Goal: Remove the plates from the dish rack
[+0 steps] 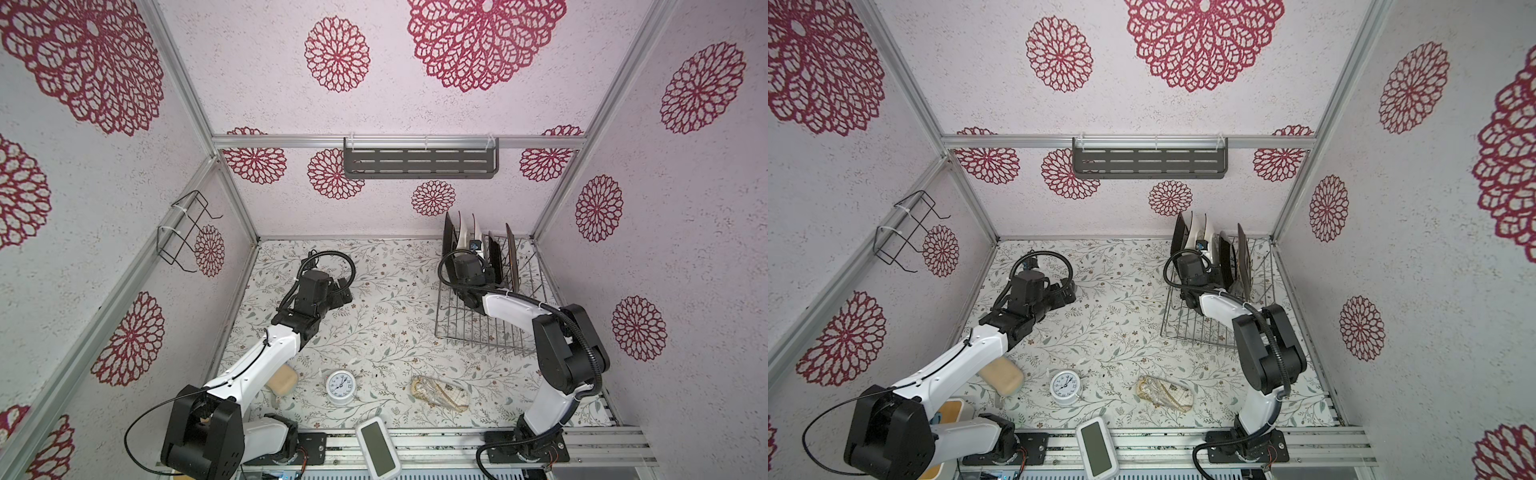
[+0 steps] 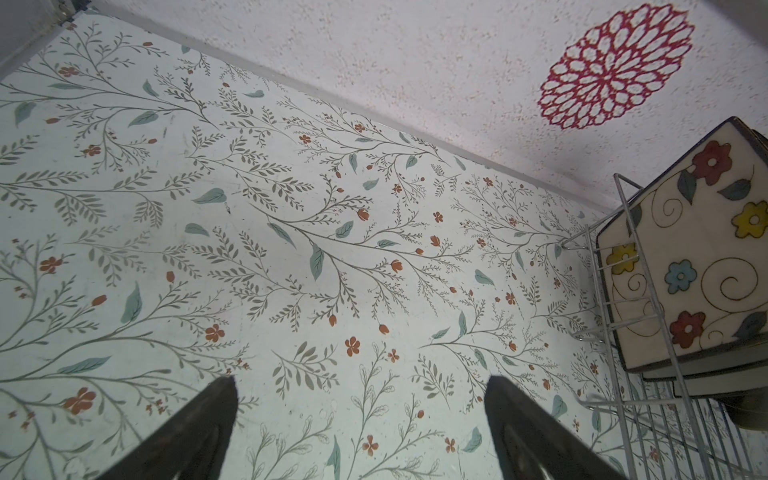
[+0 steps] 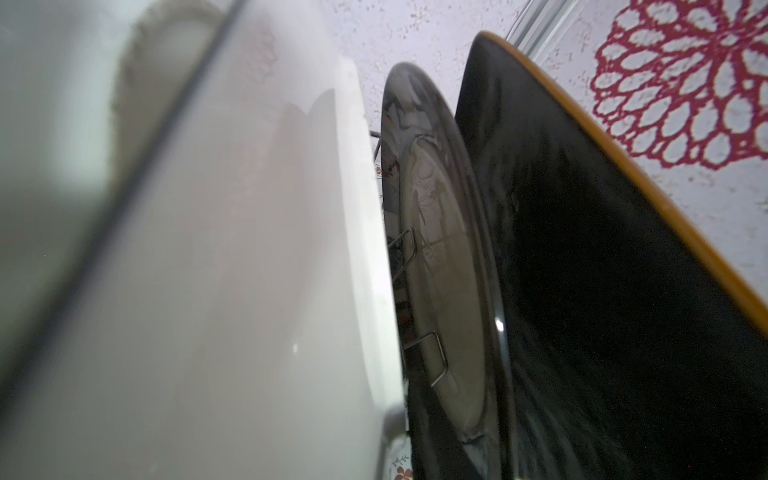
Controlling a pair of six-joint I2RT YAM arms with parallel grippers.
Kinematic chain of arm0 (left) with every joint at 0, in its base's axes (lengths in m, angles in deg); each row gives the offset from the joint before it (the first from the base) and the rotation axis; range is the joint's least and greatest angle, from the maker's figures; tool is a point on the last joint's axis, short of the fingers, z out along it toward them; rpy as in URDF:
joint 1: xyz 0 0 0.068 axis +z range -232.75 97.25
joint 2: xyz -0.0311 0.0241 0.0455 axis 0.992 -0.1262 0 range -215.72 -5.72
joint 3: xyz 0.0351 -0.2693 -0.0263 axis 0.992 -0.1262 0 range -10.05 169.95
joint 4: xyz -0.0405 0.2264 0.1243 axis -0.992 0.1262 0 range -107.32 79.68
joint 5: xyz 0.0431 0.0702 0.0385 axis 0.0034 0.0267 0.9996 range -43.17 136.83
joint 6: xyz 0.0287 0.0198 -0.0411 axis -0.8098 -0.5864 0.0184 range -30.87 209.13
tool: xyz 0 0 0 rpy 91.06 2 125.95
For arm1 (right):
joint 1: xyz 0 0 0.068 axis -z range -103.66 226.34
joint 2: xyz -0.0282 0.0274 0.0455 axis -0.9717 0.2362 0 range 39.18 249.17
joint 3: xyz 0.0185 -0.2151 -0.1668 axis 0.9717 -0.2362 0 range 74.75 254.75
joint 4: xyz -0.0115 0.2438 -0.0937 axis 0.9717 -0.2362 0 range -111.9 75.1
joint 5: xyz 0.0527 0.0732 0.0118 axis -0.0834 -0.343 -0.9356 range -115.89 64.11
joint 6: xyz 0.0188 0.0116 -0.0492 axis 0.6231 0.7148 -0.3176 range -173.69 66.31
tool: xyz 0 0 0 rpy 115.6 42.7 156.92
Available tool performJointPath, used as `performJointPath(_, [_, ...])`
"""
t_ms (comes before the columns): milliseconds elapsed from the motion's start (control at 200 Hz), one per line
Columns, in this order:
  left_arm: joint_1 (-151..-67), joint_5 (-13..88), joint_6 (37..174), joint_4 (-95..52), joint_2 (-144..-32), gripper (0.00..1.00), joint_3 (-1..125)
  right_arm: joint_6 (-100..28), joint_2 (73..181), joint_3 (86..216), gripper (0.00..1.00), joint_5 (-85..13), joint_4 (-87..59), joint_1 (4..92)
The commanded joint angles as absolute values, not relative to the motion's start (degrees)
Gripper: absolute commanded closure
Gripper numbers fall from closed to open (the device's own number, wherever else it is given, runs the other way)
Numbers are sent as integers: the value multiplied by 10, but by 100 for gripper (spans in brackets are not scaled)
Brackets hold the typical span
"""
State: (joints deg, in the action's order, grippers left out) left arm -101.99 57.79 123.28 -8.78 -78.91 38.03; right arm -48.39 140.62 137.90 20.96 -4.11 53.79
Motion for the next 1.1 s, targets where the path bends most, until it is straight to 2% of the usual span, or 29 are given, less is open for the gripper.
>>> performJointPath(0, [-1022, 577, 1234, -82, -778, 3, 395, -507, 1421, 1379, 75, 228, -35, 543])
performJointPath(605, [-1023, 577, 1238, -80, -774, 3, 393, -510, 1412, 1359, 90, 246, -7, 543])
performJointPath(886, [-1023, 571, 1244, -85, -775, 3, 391, -509, 1407, 1347, 100, 263, 10, 542])
performJointPath(1096, [-1023, 571, 1244, -85, -774, 3, 391, -511, 1407, 1339, 100, 280, 29, 540])
